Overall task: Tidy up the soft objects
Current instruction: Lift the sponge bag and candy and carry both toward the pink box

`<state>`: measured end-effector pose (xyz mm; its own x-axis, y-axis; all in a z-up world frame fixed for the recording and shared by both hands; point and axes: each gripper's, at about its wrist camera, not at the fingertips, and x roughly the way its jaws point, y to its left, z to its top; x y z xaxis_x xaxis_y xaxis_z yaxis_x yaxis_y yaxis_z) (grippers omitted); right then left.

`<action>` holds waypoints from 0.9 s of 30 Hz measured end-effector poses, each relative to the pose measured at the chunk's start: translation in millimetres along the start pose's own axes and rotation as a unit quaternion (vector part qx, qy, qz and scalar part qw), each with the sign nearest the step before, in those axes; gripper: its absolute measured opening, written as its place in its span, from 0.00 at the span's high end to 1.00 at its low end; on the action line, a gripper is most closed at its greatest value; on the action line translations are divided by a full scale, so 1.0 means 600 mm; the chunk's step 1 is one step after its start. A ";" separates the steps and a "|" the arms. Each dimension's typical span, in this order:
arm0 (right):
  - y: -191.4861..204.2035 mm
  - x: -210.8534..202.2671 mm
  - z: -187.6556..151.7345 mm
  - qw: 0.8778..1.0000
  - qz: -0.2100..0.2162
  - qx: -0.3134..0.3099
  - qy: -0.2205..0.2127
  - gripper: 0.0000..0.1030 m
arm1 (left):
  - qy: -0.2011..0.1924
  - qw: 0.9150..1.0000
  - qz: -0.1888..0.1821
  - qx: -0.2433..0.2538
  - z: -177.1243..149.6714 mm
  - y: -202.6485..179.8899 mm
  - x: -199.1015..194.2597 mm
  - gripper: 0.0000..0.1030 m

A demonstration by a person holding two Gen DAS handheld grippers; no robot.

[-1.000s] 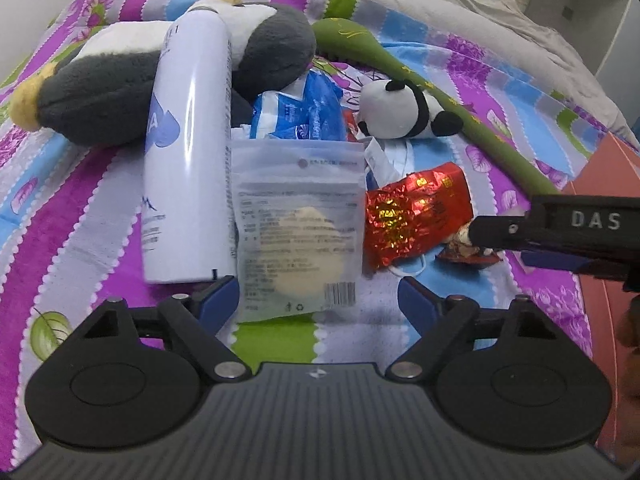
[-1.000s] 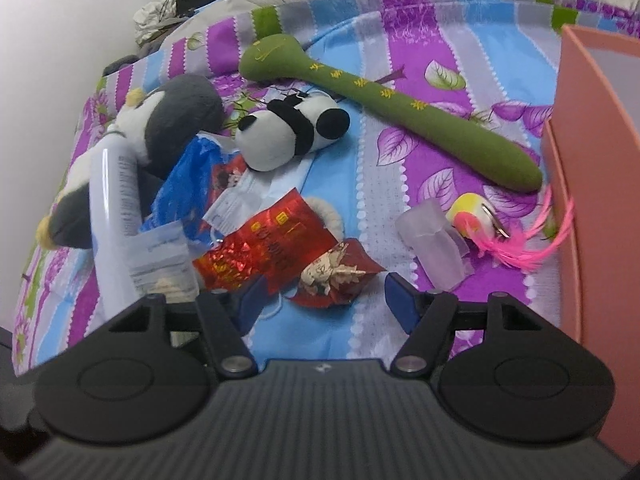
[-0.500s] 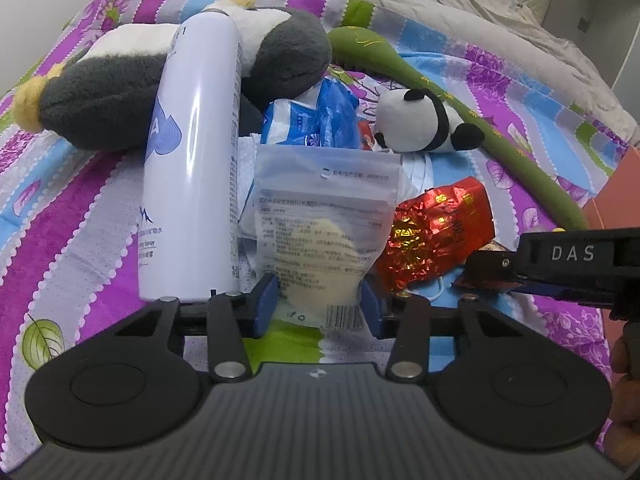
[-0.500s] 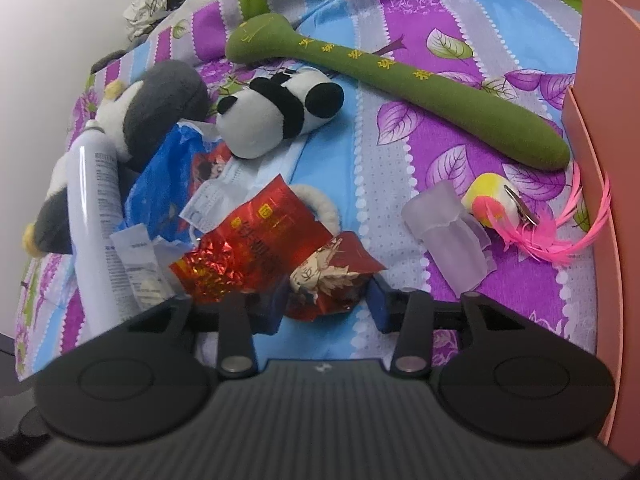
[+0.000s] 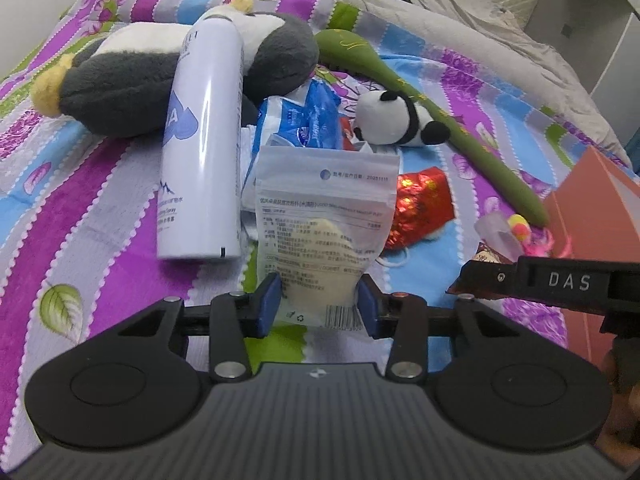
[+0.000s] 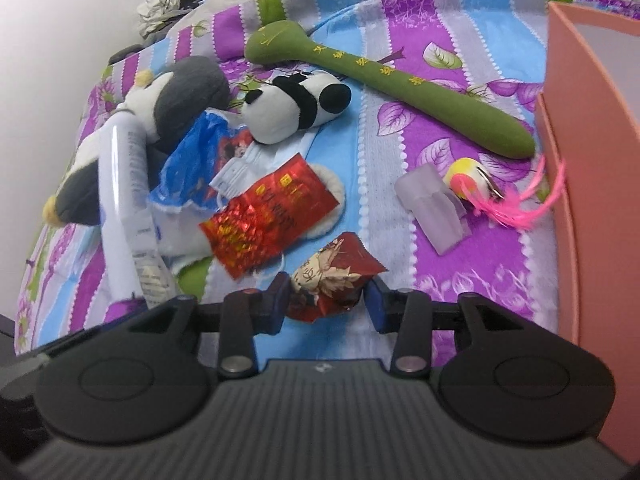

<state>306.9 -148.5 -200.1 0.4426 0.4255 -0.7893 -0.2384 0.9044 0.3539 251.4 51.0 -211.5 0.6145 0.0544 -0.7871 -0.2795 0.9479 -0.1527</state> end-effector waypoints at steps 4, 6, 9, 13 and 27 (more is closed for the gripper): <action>0.008 -0.035 -0.022 1.000 -0.006 -0.011 -0.005 0.58 | 0.006 1.000 -0.005 0.009 -0.012 -0.004 -0.031 0.64; 0.013 -0.053 -0.035 1.000 -0.010 -0.020 -0.007 0.58 | 0.011 1.000 -0.010 0.012 -0.017 -0.004 -0.048 0.66; 0.020 -0.078 -0.054 0.999 -0.014 -0.030 -0.010 0.58 | 0.009 1.000 -0.018 0.019 -0.027 -0.002 -0.077 0.77; 0.026 -0.112 -0.080 0.999 -0.019 -0.030 -0.021 0.58 | 0.018 0.999 -0.032 0.027 -0.047 -0.001 -0.101 0.80; 0.029 -0.097 -0.143 0.998 -0.033 -0.051 0.000 0.58 | -0.014 0.996 -0.031 0.079 -0.064 0.013 -0.059 0.34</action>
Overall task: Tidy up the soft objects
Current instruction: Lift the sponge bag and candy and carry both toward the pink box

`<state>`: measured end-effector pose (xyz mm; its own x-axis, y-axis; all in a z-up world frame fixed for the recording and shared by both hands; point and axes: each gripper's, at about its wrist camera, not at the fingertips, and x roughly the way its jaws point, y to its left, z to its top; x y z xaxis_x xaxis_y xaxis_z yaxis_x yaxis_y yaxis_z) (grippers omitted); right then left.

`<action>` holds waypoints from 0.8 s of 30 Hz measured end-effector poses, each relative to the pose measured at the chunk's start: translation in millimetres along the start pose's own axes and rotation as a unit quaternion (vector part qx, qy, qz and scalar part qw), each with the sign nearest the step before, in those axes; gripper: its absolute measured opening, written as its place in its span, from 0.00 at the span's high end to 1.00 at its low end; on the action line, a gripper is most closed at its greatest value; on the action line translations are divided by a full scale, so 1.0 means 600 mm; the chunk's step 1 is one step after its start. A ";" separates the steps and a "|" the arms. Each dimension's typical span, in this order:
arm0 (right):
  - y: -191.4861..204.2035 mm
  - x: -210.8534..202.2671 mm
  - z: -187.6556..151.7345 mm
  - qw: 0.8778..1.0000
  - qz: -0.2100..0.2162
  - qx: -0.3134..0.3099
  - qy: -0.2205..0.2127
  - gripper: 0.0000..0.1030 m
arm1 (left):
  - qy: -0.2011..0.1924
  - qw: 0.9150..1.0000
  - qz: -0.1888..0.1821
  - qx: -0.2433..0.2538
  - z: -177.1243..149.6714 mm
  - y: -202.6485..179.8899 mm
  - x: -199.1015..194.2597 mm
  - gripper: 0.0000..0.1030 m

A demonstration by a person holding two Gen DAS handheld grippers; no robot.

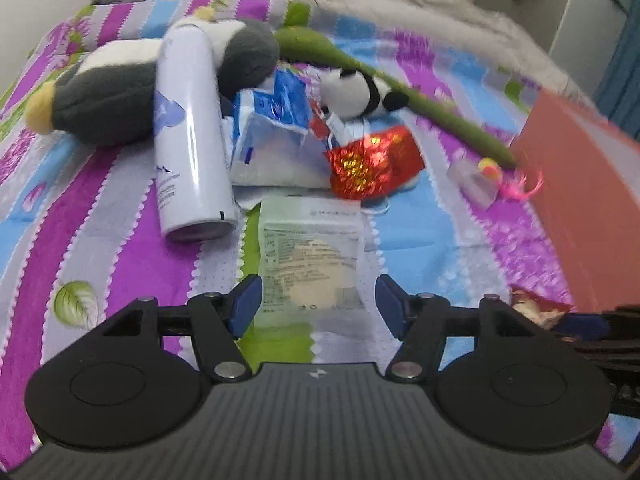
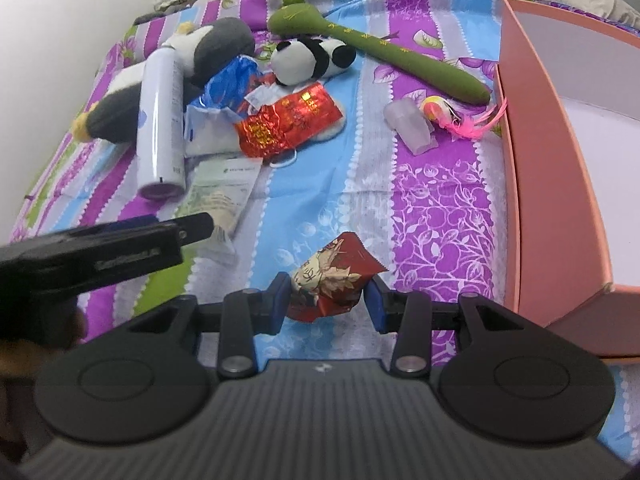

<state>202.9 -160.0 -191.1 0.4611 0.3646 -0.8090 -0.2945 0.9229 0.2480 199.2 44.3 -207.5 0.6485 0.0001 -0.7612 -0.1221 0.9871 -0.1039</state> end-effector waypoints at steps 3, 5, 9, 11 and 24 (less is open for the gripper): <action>-0.005 0.006 -0.005 1.000 -0.004 -0.002 0.005 0.58 | 0.013 1.000 -0.002 0.020 0.005 0.002 0.030 0.31; -0.010 0.010 -0.008 1.000 -0.007 -0.003 0.009 0.58 | 0.023 0.999 0.004 0.042 0.003 -0.001 0.051 0.32; -0.020 0.018 -0.012 1.000 -0.013 0.000 0.016 0.58 | 0.034 0.996 0.019 0.080 -0.010 -0.008 0.081 0.47; -0.021 0.018 -0.013 1.000 -0.017 -0.001 0.017 0.58 | 0.029 0.995 0.028 0.089 -0.012 -0.014 0.082 0.53; -0.003 -0.051 -0.007 1.000 -0.008 -0.019 -0.021 0.58 | 0.050 0.999 -0.005 0.021 -0.005 -0.005 0.021 0.65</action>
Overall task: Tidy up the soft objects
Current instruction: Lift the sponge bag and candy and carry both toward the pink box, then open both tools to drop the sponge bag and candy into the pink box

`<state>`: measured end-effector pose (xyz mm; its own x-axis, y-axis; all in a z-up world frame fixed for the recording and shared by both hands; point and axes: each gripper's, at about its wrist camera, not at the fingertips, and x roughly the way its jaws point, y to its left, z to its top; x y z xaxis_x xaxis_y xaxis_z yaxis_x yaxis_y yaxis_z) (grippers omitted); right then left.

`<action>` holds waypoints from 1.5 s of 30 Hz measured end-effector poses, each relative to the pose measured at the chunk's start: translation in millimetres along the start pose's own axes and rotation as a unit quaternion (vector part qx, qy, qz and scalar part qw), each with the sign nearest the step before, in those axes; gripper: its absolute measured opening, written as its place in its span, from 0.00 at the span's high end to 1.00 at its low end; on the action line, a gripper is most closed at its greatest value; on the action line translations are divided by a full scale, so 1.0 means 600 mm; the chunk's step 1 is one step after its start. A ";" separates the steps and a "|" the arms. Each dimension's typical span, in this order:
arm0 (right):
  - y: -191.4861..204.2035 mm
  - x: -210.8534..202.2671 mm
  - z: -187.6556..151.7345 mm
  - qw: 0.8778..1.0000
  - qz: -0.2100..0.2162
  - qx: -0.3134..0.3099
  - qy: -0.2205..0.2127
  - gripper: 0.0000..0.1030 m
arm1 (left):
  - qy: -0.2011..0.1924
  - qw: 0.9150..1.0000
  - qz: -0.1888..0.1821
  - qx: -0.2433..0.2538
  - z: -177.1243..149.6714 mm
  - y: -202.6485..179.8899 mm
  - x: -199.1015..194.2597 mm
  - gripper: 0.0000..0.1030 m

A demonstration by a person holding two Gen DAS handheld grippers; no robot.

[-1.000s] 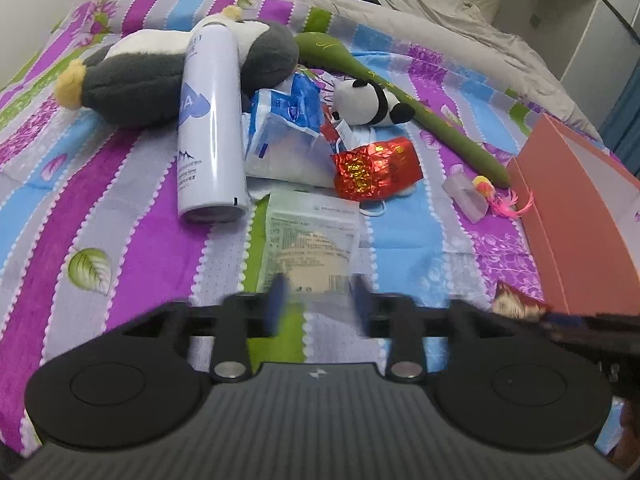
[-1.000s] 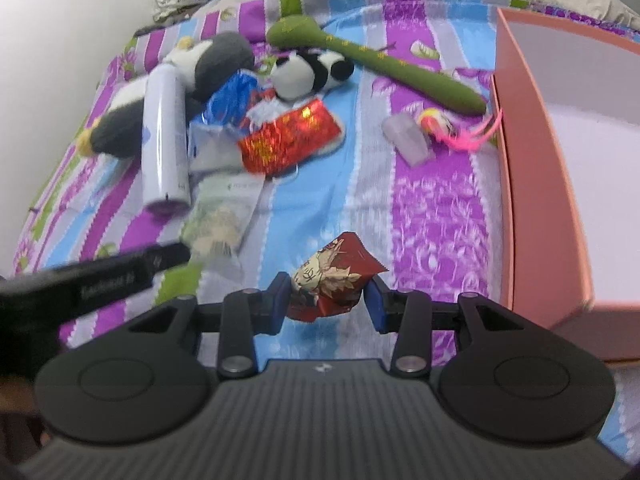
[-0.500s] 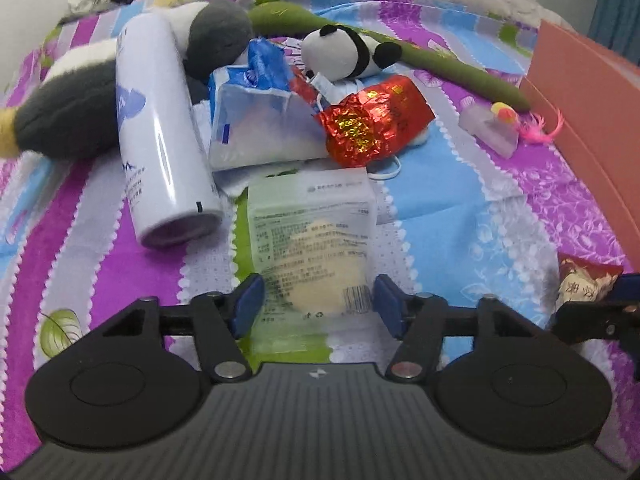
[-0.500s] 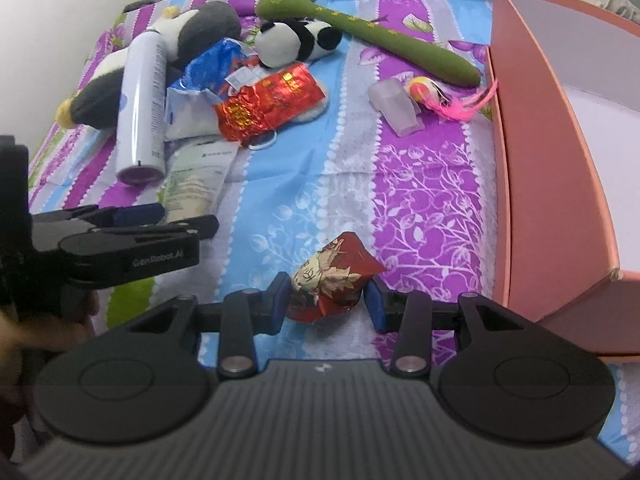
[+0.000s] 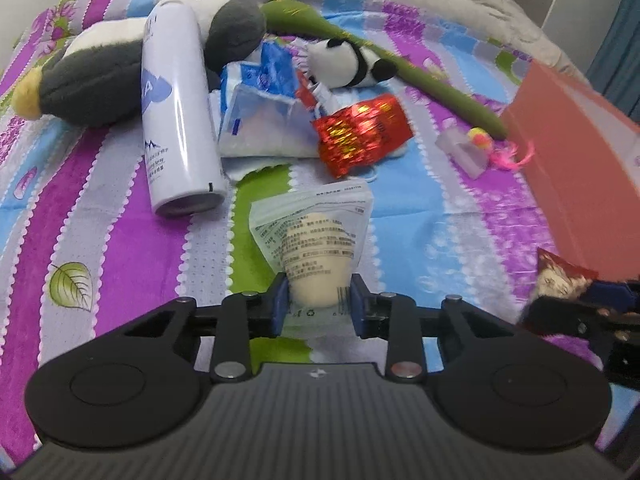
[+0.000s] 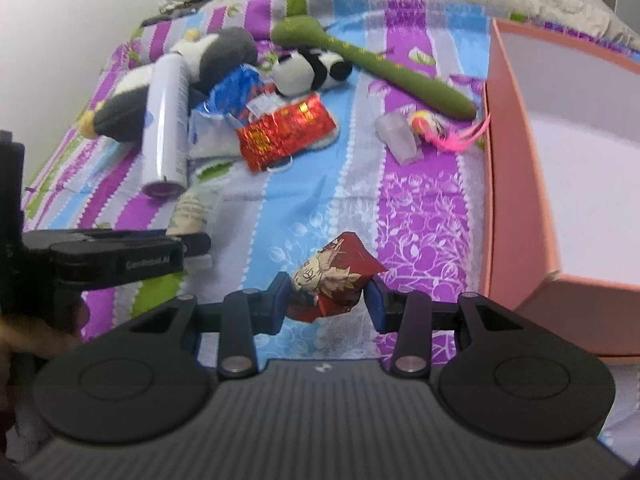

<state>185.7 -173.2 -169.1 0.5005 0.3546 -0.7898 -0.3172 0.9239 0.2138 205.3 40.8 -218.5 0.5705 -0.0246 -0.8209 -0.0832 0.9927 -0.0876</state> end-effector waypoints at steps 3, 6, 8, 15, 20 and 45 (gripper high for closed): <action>0.001 -0.027 0.011 1.000 0.001 -0.001 -0.019 0.58 | -0.002 1.000 -0.015 -0.001 0.003 -0.008 -0.030 0.65; 0.000 -0.059 0.026 0.999 0.001 -0.001 -0.042 0.58 | -0.008 0.999 -0.030 -0.002 0.011 -0.017 -0.065 0.65; -0.003 -0.080 0.036 0.998 -0.001 -0.003 -0.057 0.58 | -0.015 0.999 -0.041 0.001 0.021 -0.027 -0.090 0.65; -0.028 -0.155 0.081 0.993 -0.015 -0.003 -0.113 0.58 | -0.042 0.995 -0.084 0.017 0.069 -0.077 -0.169 0.65; -0.050 -0.200 0.105 0.989 -0.029 -0.004 -0.146 0.58 | -0.068 0.991 -0.104 0.039 0.106 -0.127 -0.218 0.65; -0.296 -0.248 0.123 0.976 -0.135 0.092 -0.143 0.58 | -0.054 0.970 -0.197 0.132 0.221 -0.422 -0.191 0.64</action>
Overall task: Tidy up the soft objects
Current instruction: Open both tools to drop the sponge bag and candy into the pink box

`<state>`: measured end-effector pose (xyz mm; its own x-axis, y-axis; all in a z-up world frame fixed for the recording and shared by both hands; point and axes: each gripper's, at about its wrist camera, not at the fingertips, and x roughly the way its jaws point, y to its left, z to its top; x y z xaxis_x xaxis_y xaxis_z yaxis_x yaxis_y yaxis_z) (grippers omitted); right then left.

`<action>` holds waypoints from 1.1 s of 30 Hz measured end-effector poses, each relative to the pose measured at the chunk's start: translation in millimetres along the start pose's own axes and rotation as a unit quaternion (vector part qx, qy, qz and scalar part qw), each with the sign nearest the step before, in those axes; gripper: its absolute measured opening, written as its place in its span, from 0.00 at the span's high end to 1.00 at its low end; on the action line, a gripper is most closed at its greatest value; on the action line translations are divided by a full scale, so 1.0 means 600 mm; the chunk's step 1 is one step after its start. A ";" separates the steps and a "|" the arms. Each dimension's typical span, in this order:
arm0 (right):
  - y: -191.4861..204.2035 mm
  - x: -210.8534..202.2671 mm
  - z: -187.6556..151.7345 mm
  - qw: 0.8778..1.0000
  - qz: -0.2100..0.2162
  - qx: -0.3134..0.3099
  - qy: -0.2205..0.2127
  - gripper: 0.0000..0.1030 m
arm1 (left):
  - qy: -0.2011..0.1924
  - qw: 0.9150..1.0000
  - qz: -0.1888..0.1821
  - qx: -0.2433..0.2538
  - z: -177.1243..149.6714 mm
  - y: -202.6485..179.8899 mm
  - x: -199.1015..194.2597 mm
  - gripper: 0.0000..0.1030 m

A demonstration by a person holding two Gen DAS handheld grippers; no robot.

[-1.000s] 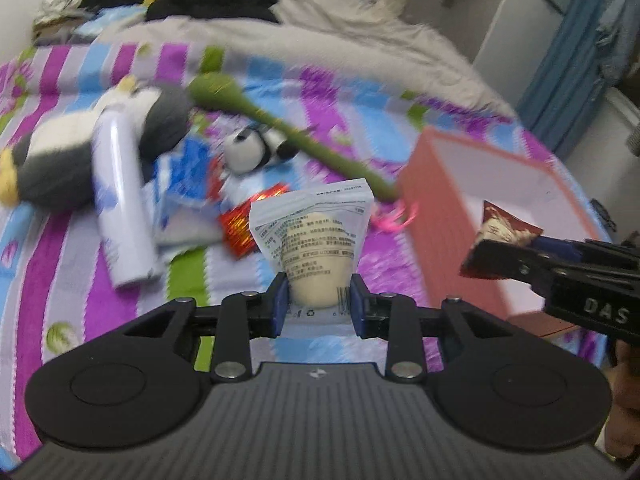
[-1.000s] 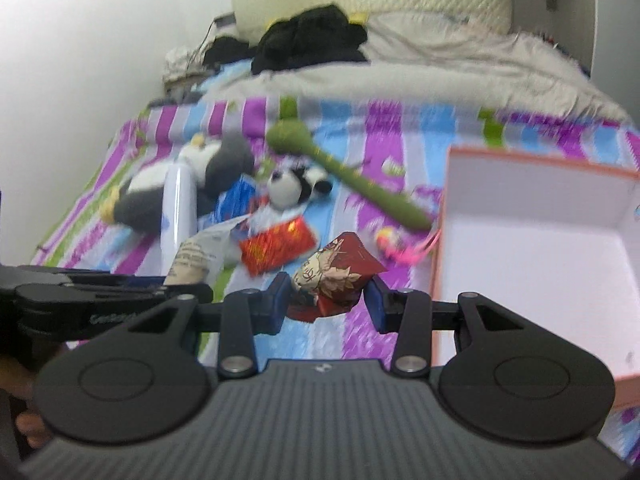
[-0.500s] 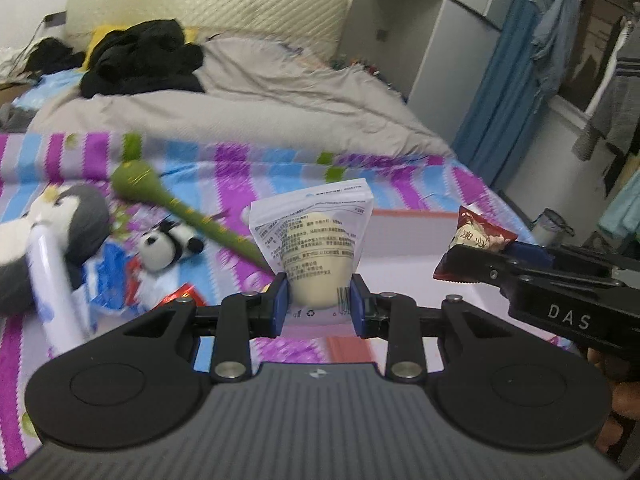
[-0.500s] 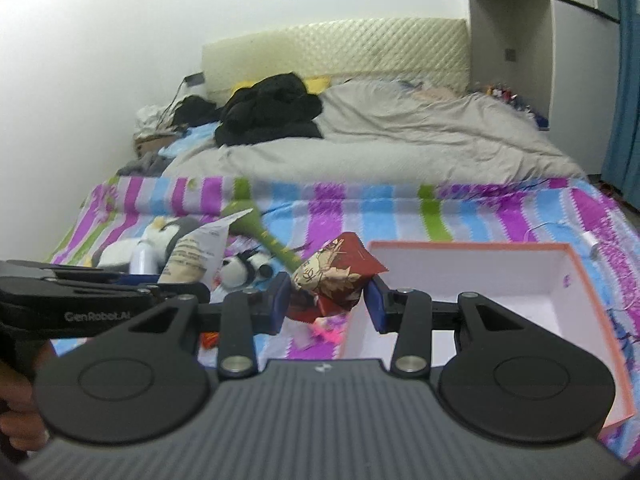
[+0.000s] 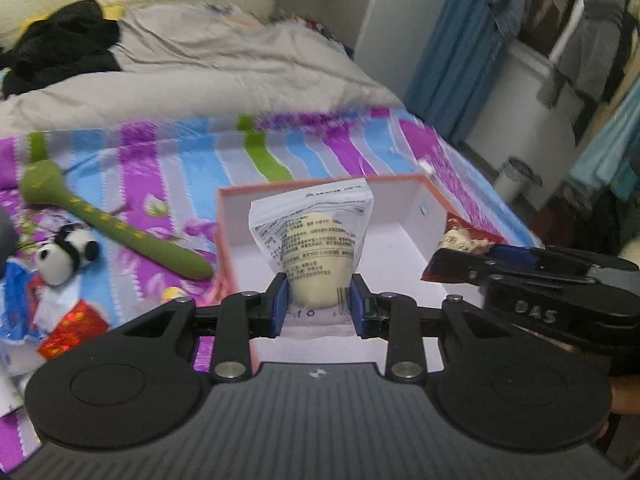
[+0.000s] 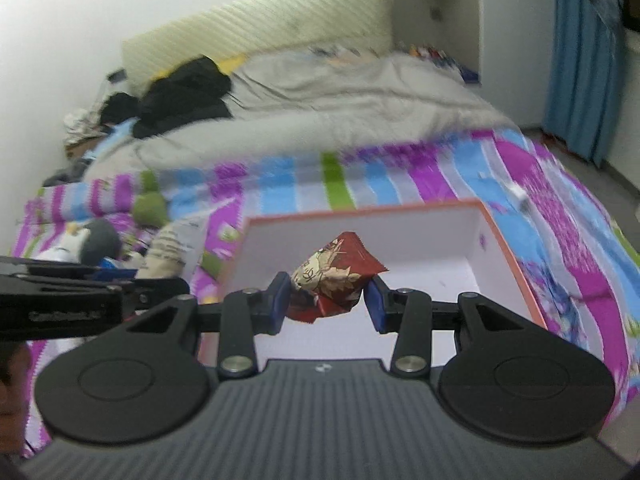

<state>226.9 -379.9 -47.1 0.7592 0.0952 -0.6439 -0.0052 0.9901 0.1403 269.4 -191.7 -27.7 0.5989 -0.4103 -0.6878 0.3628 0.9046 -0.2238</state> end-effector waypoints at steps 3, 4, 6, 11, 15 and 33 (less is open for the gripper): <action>-0.030 0.029 -0.015 0.999 -0.014 0.014 0.027 0.58 | 0.027 0.999 -0.005 0.021 0.004 -0.024 0.050 0.64; -0.038 0.038 -0.019 0.999 -0.018 0.017 0.036 0.58 | 0.037 0.999 -0.008 0.026 0.005 -0.030 0.070 0.64; -0.054 0.056 -0.029 0.998 -0.025 0.023 0.052 0.58 | 0.055 0.998 -0.016 0.030 0.005 -0.039 0.103 0.64; -0.081 0.095 -0.051 0.995 -0.035 0.039 0.083 0.58 | 0.083 0.996 -0.023 0.038 0.005 -0.054 0.167 0.64; -0.092 0.113 -0.063 0.993 -0.036 0.048 0.097 0.57 | 0.098 0.994 -0.025 0.038 0.000 -0.055 0.201 0.63; -0.079 0.023 -0.052 0.996 -0.025 0.069 0.045 0.42 | 0.033 0.998 -0.006 0.050 -0.004 -0.059 0.091 0.40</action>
<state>217.1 -422.0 -86.3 0.6948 0.0605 -0.7167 0.1263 0.9707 0.2044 287.8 -246.0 -58.9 0.5470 -0.4099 -0.7299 0.4406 0.8824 -0.1653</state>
